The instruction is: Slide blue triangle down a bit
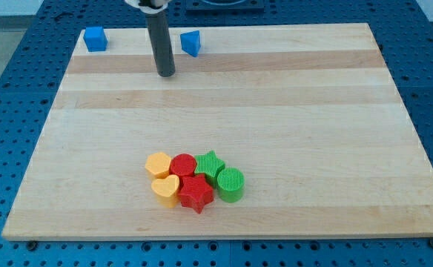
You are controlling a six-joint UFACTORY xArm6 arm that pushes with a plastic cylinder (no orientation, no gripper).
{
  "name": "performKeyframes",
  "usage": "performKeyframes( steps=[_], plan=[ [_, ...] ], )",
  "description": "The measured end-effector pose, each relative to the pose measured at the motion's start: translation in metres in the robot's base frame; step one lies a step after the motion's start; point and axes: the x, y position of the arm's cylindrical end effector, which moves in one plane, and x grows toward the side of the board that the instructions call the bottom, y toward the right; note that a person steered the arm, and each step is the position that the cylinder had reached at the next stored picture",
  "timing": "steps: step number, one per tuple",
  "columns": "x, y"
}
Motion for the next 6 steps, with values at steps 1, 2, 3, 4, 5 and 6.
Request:
performKeyframes(
  steps=[1, 2, 3, 4, 5, 6],
  plan=[
    [-0.010, -0.031],
    [-0.039, -0.042],
    [-0.066, -0.042],
    [-0.084, -0.040],
    [-0.095, -0.028],
    [-0.095, -0.009]
  ],
)
